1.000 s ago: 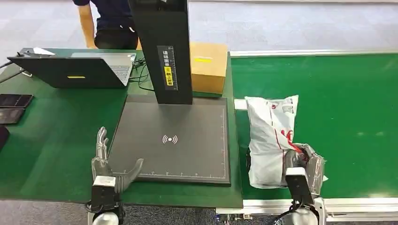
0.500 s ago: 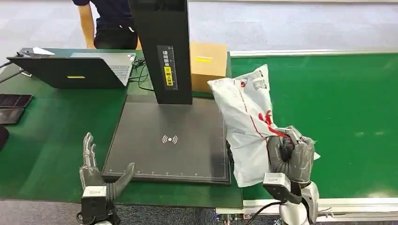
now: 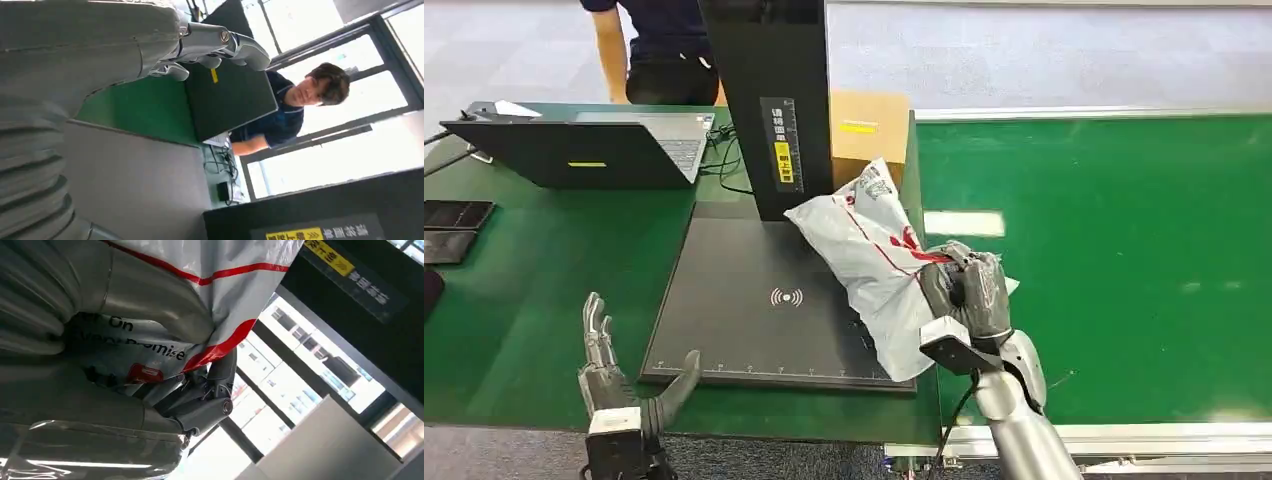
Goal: Moved the parcel from conveyor to table for the left to box.
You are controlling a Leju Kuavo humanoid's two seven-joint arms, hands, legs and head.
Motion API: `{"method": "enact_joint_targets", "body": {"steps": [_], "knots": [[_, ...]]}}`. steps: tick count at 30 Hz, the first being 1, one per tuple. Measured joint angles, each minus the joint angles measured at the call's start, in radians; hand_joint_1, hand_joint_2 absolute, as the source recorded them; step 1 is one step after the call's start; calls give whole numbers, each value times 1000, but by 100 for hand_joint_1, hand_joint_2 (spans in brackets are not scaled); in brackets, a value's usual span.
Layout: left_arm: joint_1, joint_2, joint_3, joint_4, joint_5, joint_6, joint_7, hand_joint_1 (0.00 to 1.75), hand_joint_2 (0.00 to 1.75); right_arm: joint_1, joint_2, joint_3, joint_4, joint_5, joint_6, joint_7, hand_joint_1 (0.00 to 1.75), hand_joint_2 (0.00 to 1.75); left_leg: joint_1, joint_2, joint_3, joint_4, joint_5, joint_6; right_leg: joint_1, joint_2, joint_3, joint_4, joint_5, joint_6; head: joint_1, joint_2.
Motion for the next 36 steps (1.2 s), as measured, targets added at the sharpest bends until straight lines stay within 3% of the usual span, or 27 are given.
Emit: {"method": "enact_joint_targets", "body": {"steps": [6, 14, 27, 36], "knots": [[24, 10, -11, -6, 13, 50, 2, 0, 175, -65, -7, 3, 183, -52, 3, -38, 173, 175, 0, -1, -1, 0, 0, 0, 0, 0, -1, 0, 0, 0, 0, 0], [55, 66, -88, -6, 63, 173, 5, 0, 175, -148, -5, 24, 377, -99, 84, -133, 171, 175, 0, -1, -1, 0, 0, 0, 0, 0, -1, 0, 0, 0, 0, 0], [66, 119, -130, -6, 73, 195, 29, 0, 175, -222, 10, 189, 456, -145, 250, -142, 171, 175, 0, -1, -1, 0, 0, 0, 0, 0, -1, 0, 0, 0, 0, 0], [53, 142, -158, -6, 72, 189, 47, 0, 175, -224, 14, 276, 471, -126, 263, -142, 173, 175, 0, -1, -1, 0, 0, 0, 0, 0, -1, 0, 0, 0, 0, 0]]}}
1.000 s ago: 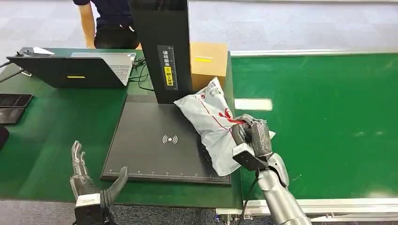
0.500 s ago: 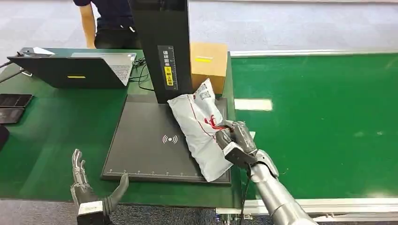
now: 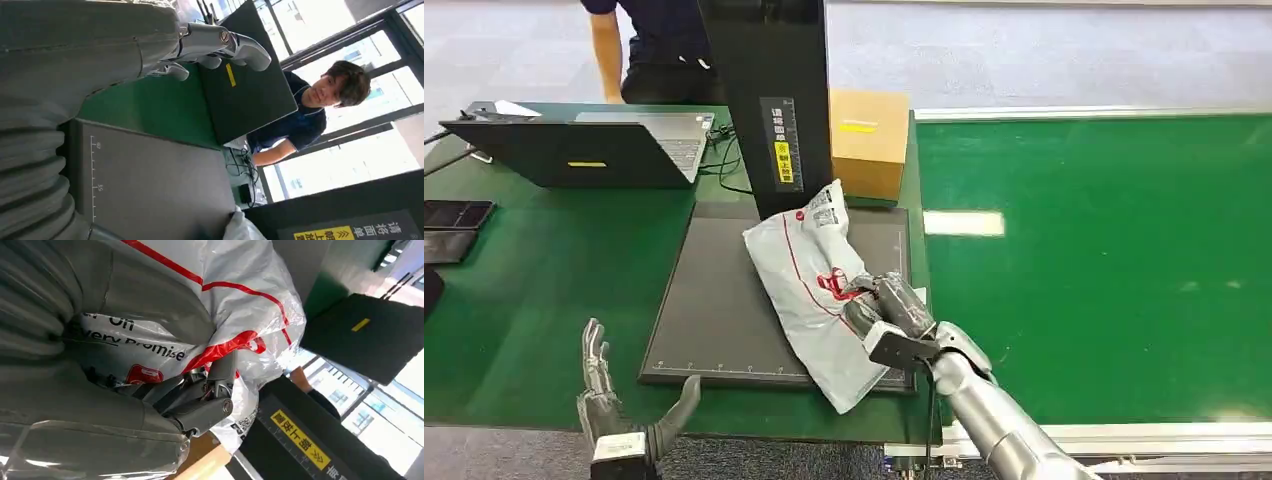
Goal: Moved the parcel from conveyor to table for the left to box.
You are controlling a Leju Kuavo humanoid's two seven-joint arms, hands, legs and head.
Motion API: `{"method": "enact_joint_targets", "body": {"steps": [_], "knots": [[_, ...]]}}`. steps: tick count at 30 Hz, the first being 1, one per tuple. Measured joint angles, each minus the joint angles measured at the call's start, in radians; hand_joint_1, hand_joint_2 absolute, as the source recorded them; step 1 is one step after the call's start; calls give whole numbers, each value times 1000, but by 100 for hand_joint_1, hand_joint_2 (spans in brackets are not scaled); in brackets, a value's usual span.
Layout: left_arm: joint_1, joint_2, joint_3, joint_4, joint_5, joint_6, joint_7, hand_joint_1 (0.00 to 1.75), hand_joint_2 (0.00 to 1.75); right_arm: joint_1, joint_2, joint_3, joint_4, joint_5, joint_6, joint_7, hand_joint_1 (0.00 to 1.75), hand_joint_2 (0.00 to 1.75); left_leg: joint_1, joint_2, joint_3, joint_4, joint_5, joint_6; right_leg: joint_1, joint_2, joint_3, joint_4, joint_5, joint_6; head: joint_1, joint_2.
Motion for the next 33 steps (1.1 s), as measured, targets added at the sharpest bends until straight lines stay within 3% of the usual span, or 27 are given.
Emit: {"method": "enact_joint_targets", "body": {"steps": [1, 3, 4, 5, 6, 7, 15, 17, 20, 28, 33], "knots": [[-5, 2, -3, 0, 2, -9, 4, 0, 175, 1, 0, 6, 2, 6, 4, 0, 169, 175, 0, 0, 0, 0, 0, 0, 0, 0, 0, 0, 0, 0, 0, 0], [-22, 5, -15, 2, -1, -35, 13, 0, 175, 3, 0, 16, 8, 23, 6, 0, 141, 175, 0, 0, 0, 0, 0, 0, 0, 0, 0, 0, 0, 0, 0, 0], [-33, 6, -19, 4, -5, -45, 16, 0, 175, 5, 0, 19, 10, 29, 15, 0, 54, 175, 0, 0, 0, 0, 0, 0, 0, 0, 0, 0, 0, 0, 0, 0], [-43, 6, -20, 8, -6, -51, 18, 0, 175, 8, 0, 24, 13, 36, 24, 0, 26, 175, 0, 0, 0, 0, 0, 0, 0, 0, 0, 0, 0, 0, 0, 0], [-54, 7, -21, 13, -1, -57, 16, 0, 175, 11, 0, 29, 15, 46, 23, 0, 26, 175, 0, 0, 1, 0, 0, 0, 0, 0, 0, 0, 0, 0, 0, 0], [-62, 8, -22, 18, 7, -60, 13, 0, 175, 14, 0, 32, 18, 55, 13, 0, 0, 175, 0, 0, 1, 0, 0, 0, 0, 0, 0, 0, 0, 0, 0, 0], [-65, 19, -45, 48, 62, -46, -32, 0, 175, 43, -3, 14, 26, 139, -259, 91, 0, 175, 0, 0, 1, 0, 0, 0, 0, 0, 0, 0, 0, 0, 0, 0], [-66, 21, -51, 54, 67, -46, -38, 0, 175, 76, -10, -6, -5, 118, -282, 84, 0, 175, 0, 0, 1, 0, 0, 0, 0, -1, 1, 0, 0, 0, 0, 0], [-73, 21, -62, 69, 82, -66, -45, 0, 175, 168, -35, -42, -121, 20, -253, 9, 0, 175, 0, -1, 0, 1, 0, 0, 0, -2, 1, -1, 0, 0, 0, 0], [-106, 20, -65, 129, 95, -139, -59, 0, 175, 447, -88, -150, -539, -247, -115, -1, 0, 175, 0, -2, -1, 1, -2, 0, 0, -2, 0, -1, -1, 1, 0, 0], [-141, 10, -64, 163, 62, -200, -56, 0, 175, 572, -97, -228, -744, -283, -52, -1, 0, 175, 0, -2, 0, 0, -1, 0, 0, -2, 0, -1, -1, 1, 0, 0]]}}
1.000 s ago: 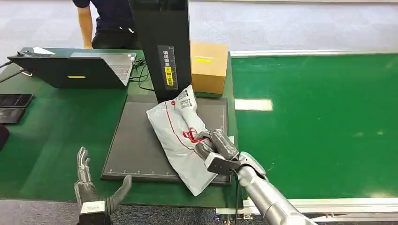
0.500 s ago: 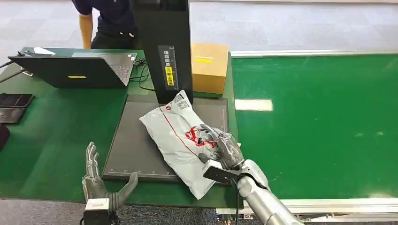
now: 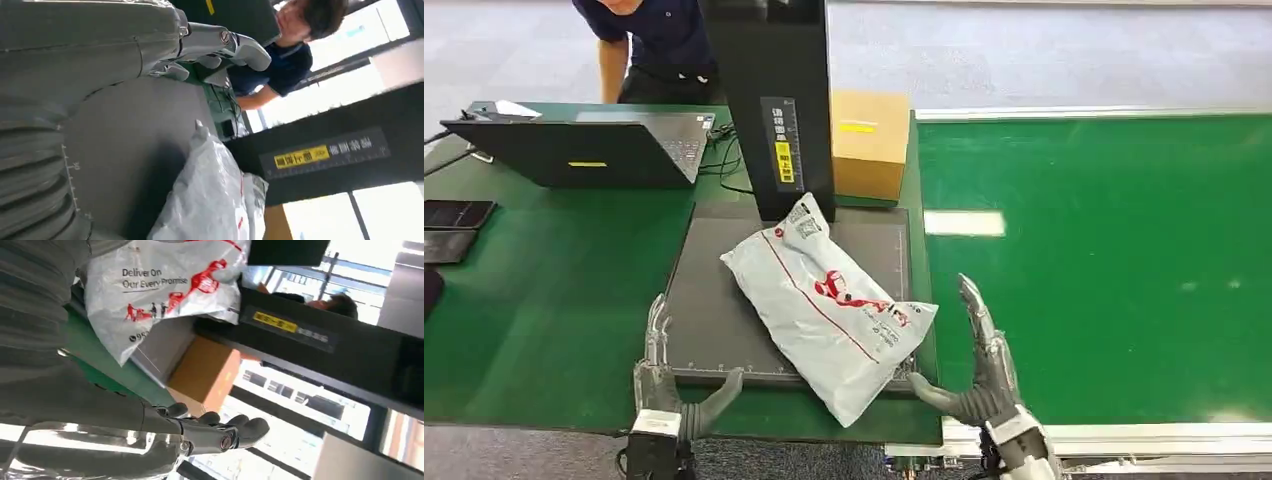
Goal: Moved the parcel from conveyor to table for the left to box.
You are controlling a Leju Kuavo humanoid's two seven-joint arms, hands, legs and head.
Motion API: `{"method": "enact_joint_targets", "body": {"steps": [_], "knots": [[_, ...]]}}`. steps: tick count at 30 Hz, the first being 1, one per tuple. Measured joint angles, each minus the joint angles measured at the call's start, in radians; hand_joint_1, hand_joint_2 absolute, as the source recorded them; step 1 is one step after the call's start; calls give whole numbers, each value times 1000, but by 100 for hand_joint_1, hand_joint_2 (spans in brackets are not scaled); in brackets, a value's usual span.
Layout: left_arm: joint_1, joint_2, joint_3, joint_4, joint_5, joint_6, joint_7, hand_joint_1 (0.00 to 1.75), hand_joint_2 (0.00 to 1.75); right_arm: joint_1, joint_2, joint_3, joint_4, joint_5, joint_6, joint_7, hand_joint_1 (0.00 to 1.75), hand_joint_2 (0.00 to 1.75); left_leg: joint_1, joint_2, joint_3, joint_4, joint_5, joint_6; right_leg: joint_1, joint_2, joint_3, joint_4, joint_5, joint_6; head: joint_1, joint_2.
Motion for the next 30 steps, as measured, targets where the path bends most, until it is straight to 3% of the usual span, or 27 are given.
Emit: {"method": "enact_joint_targets", "body": {"steps": [12, 21, 30], "knots": [[-159, -57, -3, 13, -398, -182, 118, 0, 175, 180, 113, -199, -197, 156, 68, 0, 0, 175, 0, 0, 0, 0, 0, 0, 0, 0, 1, 0, 0, 0, 0, 0], [-295, -53, -88, 71, -691, -338, 230, 0, 175, 186, 171, -285, -193, 175, 118, 0, 0, 175, 0, 0, 0, 0, 0, 0, 0, 0, 1, 0, 0, 0, 0, 0], [-465, 5, -180, 393, -765, -490, 343, 0, 175, 172, 177, -323, -156, 167, 117, 0, 0, 175, 0, 0, 1, 0, 1, 0, 0, 0, 1, 0, 0, 0, 0, 0]]}}
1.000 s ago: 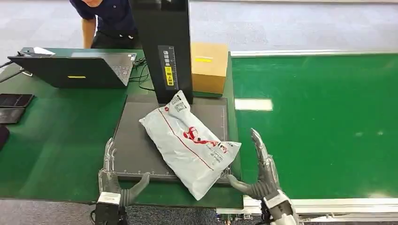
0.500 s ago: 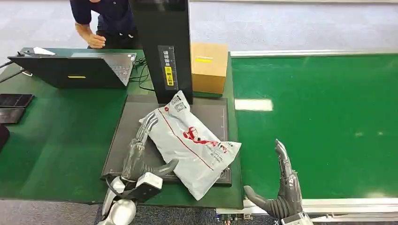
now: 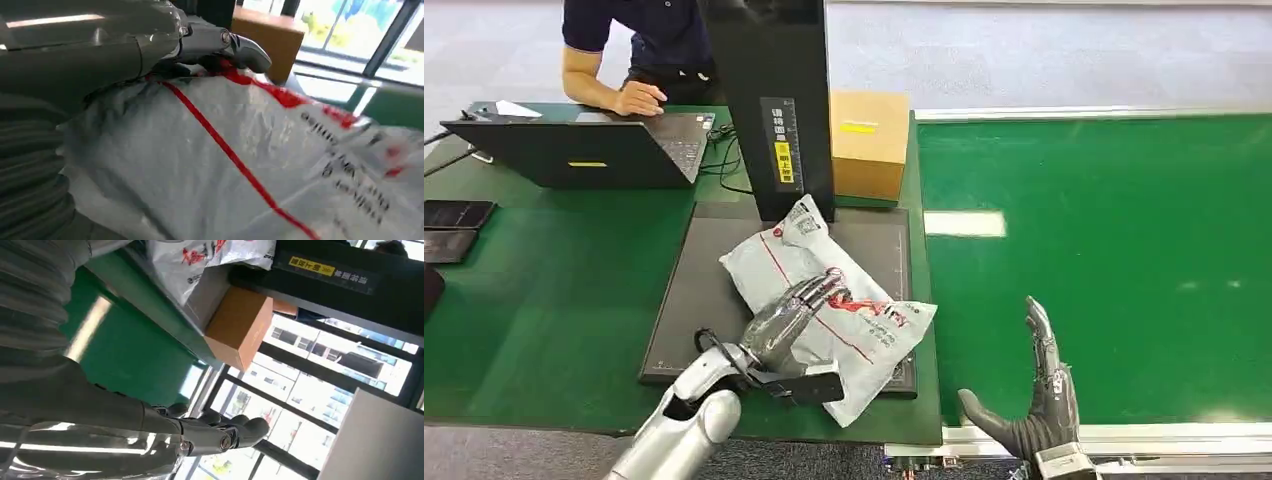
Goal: Moved the parcel from conveyor to table for the left to box.
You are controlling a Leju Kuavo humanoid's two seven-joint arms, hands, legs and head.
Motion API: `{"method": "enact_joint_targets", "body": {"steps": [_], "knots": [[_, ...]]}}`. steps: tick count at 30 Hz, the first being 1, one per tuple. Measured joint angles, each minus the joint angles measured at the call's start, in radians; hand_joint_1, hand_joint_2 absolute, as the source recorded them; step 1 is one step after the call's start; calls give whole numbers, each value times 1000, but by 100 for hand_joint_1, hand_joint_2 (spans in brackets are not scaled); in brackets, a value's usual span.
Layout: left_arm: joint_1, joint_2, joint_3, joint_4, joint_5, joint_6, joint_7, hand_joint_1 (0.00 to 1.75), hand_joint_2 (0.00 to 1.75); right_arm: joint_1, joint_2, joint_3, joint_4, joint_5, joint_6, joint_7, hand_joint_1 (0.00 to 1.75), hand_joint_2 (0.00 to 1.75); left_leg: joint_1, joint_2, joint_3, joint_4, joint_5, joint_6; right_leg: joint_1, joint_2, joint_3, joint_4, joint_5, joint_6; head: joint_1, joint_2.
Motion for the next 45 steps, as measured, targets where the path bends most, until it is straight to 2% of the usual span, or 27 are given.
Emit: {"method": "enact_joint_targets", "body": {"steps": [7, 8, 9, 14, 22, 29, 30, 31, 33, 34, 36, 37, 38, 39, 41, 45], "knots": [[-126, 16, -43, 203, 14, -20, 0, 0, 175, 0, 11, -14, 19, -18, 0, 0, 0, 175, 0, -1, 8, -1, -2, 2, 0, -1, 11, 0, -2, -1, 0, 0], [-143, 16, -47, 230, 17, -10, -1, 14, 175, 0, 11, -16, 21, -18, 6, 0, 0, 175, 0, -1, 9, -1, -2, 2, 0, -1, 13, -1, -2, 0, 1, 0], [-158, 16, -50, 253, 19, 0, -2, 175, 175, 0, 12, -16, 23, -18, 9, 0, 0, 175, 0, -1, 11, -1, -3, 1, 0, -1, 14, -1, -2, 0, 0, 0], [-182, 31, -63, 314, 24, 63, -2, 175, 175, -2, 16, -16, 35, -8, 45, 0, 0, 175, 0, 0, 15, -2, -1, 1, 0, -1, 17, -1, 0, -3, 0, 0], [-150, 68, -68, 273, 12, 126, 37, 175, 175, -45, 16, -12, 82, 30, 62, 4, 0, 175, 2, 0, 16, -2, 2, -1, 2, -1, 20, 0, 2, -3, 1, 0], [-37, 128, -34, 44, -57, 183, 115, 175, 175, -65, 16, 13, 121, 34, 58, 4, 0, 175, 2, 0, 15, -2, 2, -2, 2, 0, 15, 0, 2, -4, 0, 0], [-20, 135, -25, 7, -71, 191, 122, 162, 175, -69, 16, 16, 126, 34, 58, 4, 0, 175, 2, 0, 13, -1, 2, -2, 2, 0, 13, 0, 2, -4, 0, 0], [-1, 145, -14, -39, -90, 201, 128, 157, 175, -71, 16, 19, 131, 34, 57, 4, 0, 175, 2, 0, 11, -1, 2, -2, 2, 0, 11, 0, 2, -4, 0, 0], [30, 163, 5, -113, -128, 235, 137, 164, 175, -71, 16, 27, 138, 32, 49, 4, 0, 175, 2, 0, 8, -1, 3, -2, 2, 0, 8, 1, 2, -4, 0, 0], [45, 172, 16, -148, -147, 256, 143, 157, 175, -71, 16, 29, 141, 30, 46, 4, 0, 175, 2, 0, 7, -1, 3, -3, 2, 0, 7, 1, 2, -4, 0, 0], [76, 192, 39, -230, -212, 319, 161, 157, 175, -67, 16, 34, 148, 27, 45, 4, 0, 175, 2, 0, 5, -1, 3, -3, 2, -1, 5, 1, 1, -4, 0, 0], [88, 198, 49, -263, -240, 345, 169, 94, 175, -64, 16, 36, 150, 26, 45, 3, 0, 175, 2, 0, 4, -1, 3, -3, 2, -1, 4, 1, 1, -4, 0, 0], [99, 203, 59, -293, -269, 367, 180, 94, 175, -62, 16, 39, 153, 25, 46, 3, 0, 175, 2, 0, 3, -1, 2, -2, 2, -1, 3, 1, 1, -4, 0, 0], [107, 208, 69, -322, -296, 387, 191, 58, 175, -62, 16, 43, 156, 25, 46, 3, 0, 175, 2, 0, 1, -1, 2, -2, 2, -1, 2, 1, 1, -3, 0, 0], [116, 215, 94, -381, -345, 420, 217, 171, 175, -63, 16, 51, 161, 25, 47, 3, 0, 175, 2, 0, 0, -1, 2, -2, 2, -1, 1, 1, 1, -3, 0, 0], [123, 229, 155, -468, -412, 473, 262, 175, 175, -72, 19, 67, 173, 25, 58, 3, 0, 175, 2, 0, -1, -1, 2, -2, 2, 0, 1, 1, 1, -3, 0, 0]]}}
